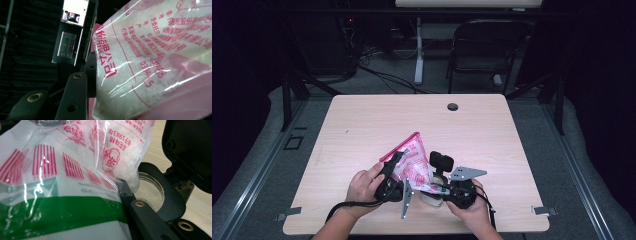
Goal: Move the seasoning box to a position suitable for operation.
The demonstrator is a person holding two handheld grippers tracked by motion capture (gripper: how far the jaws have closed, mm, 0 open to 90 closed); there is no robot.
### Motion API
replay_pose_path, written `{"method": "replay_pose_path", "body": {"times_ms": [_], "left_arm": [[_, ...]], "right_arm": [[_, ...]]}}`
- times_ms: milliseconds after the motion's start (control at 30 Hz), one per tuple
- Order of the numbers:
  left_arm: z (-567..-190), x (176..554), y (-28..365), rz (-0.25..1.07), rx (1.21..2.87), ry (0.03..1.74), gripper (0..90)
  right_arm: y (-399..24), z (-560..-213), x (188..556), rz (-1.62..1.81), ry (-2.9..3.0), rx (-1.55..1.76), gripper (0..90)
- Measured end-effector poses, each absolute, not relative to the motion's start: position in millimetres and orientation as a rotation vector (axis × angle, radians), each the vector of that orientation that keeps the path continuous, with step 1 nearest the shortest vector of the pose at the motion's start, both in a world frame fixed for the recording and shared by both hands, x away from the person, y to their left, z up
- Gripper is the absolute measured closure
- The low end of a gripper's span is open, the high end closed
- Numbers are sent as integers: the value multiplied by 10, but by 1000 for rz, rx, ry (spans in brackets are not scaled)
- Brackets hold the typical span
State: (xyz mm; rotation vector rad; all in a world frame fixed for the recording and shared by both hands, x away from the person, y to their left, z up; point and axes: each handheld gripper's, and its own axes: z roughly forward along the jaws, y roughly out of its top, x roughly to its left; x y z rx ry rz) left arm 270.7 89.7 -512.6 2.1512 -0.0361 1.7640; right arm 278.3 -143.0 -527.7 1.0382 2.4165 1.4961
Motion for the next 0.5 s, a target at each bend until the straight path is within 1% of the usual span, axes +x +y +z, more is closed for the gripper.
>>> {"method": "replay_pose_path", "body": {"times_ms": [500], "left_arm": [[-5109, 2689, 887, 1786, 2146, -53, 654]], "right_arm": [[-1436, -5267, 2774, 1497, 2414, 1027, 896]]}}
